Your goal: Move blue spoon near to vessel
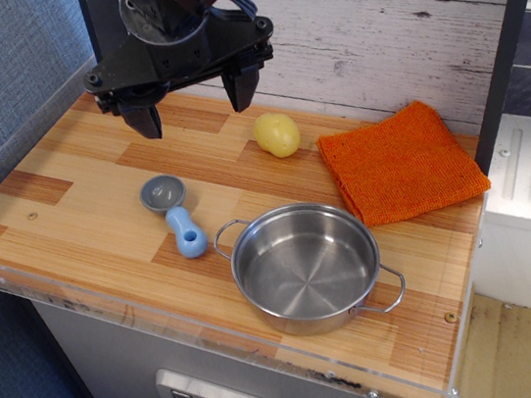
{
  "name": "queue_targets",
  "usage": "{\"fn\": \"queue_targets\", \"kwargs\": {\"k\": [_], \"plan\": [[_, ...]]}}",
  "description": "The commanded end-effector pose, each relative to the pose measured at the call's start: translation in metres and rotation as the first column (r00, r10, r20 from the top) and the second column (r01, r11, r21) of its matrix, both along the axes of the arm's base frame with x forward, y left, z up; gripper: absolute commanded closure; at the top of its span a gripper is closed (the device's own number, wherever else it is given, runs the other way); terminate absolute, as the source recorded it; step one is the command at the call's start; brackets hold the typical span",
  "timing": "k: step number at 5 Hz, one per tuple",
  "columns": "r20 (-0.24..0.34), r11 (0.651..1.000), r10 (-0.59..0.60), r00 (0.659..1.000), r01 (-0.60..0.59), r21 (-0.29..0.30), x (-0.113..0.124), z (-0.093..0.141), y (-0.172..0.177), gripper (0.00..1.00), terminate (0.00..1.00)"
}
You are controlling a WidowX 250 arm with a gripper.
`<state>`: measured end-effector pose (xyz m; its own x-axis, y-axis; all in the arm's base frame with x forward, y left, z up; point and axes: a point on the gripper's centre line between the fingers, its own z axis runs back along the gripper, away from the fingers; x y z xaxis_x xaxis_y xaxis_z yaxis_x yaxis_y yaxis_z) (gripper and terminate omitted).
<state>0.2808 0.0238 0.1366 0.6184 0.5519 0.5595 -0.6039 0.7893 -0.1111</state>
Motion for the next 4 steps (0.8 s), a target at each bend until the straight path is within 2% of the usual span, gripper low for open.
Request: {"fn": "queue_targets", "kwargs": {"k": [1,2,4], "plan": [[0.0,1.0,0.0,1.0,0.0,0.0,0.0,0.0,0.0,0.0,0.0],[-0.053,0.997,0.052,0.997,-0.055,-0.046,-0.002,-0.02,0.011,0.0,0.0],[-0.16,0.986,0.14,0.977,-0.153,-0.072,-0.007,-0.053,0.02,0.0,0.0]]}}
